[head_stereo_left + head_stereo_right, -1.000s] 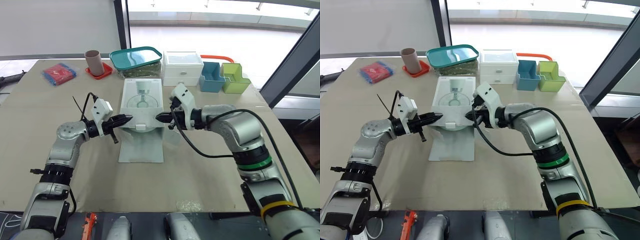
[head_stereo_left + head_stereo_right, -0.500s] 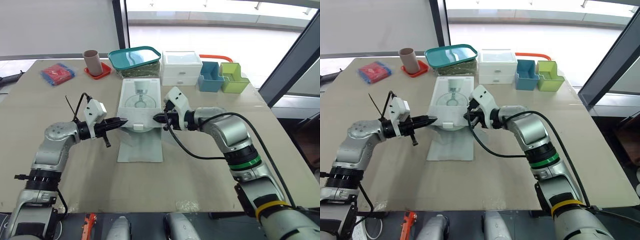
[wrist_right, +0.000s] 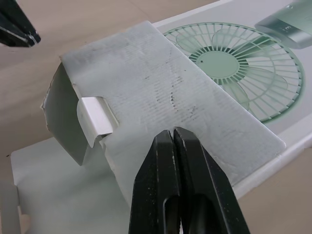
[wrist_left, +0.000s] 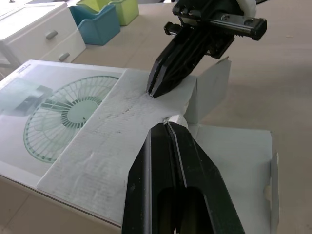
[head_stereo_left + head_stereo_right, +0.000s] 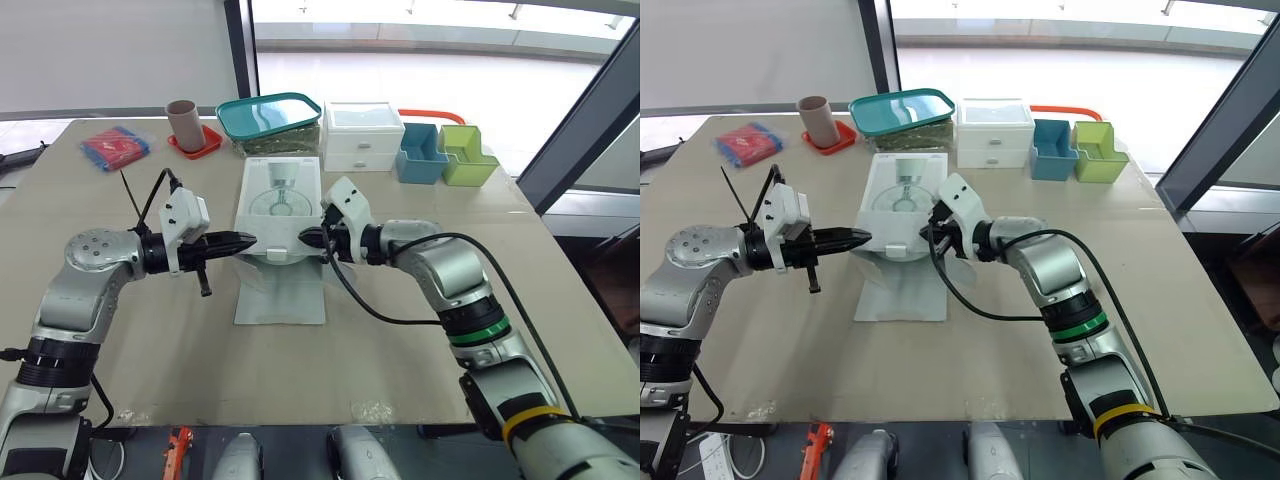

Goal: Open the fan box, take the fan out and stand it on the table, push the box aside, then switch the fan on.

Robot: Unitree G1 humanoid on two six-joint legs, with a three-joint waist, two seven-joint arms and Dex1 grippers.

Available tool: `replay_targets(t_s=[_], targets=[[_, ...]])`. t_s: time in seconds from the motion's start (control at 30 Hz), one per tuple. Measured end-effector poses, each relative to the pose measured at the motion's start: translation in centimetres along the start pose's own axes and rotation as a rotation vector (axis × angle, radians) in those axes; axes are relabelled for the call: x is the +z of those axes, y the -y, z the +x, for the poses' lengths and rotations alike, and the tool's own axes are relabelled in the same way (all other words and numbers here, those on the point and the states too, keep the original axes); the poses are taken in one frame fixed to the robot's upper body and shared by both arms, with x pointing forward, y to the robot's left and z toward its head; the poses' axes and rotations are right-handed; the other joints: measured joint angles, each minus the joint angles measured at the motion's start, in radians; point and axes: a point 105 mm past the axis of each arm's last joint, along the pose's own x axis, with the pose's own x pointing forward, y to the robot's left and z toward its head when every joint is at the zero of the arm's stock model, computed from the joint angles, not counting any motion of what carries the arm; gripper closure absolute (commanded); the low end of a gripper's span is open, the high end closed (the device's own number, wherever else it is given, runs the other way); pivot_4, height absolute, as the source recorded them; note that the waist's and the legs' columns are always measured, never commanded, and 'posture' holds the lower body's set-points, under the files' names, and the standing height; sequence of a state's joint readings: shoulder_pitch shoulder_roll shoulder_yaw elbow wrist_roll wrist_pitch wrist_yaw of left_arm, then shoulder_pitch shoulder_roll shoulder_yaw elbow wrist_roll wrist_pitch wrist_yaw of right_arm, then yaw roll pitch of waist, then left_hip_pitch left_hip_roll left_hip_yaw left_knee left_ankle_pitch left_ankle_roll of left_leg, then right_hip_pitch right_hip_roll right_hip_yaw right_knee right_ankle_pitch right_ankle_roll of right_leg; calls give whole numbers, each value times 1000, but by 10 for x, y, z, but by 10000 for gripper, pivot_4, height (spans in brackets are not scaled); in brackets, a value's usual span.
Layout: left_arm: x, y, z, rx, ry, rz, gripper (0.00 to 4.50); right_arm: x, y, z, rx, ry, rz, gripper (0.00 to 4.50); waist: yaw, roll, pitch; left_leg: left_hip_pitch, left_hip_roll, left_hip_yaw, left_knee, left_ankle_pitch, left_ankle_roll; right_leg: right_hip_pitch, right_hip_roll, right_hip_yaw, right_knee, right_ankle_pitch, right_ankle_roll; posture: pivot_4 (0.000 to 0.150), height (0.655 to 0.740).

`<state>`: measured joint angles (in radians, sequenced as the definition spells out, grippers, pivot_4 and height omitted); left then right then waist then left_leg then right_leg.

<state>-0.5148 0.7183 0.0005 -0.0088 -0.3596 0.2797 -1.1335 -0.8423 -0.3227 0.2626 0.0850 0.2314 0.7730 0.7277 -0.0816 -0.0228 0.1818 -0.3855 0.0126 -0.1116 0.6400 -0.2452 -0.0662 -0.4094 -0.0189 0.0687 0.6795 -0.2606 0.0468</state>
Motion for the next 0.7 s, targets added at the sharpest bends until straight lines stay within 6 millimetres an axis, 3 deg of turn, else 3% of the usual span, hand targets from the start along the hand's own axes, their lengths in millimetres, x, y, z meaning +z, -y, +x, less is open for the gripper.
replay_targets(t_s=[0.53,0.7], targets=[[-21,17,15,-135,-109,73,45000,1,4,1,-23,23,23,44612,1,0,0,-1,0,0,0,0,0,0,0,0,0,0,0,1500,7400],[-22,18,9,-156,-135,96,45000,1,5,1,-24,22,25,44612,1,0,0,0,0,0,0,0,0,0,0,0,0,0,0,1500,7400]])
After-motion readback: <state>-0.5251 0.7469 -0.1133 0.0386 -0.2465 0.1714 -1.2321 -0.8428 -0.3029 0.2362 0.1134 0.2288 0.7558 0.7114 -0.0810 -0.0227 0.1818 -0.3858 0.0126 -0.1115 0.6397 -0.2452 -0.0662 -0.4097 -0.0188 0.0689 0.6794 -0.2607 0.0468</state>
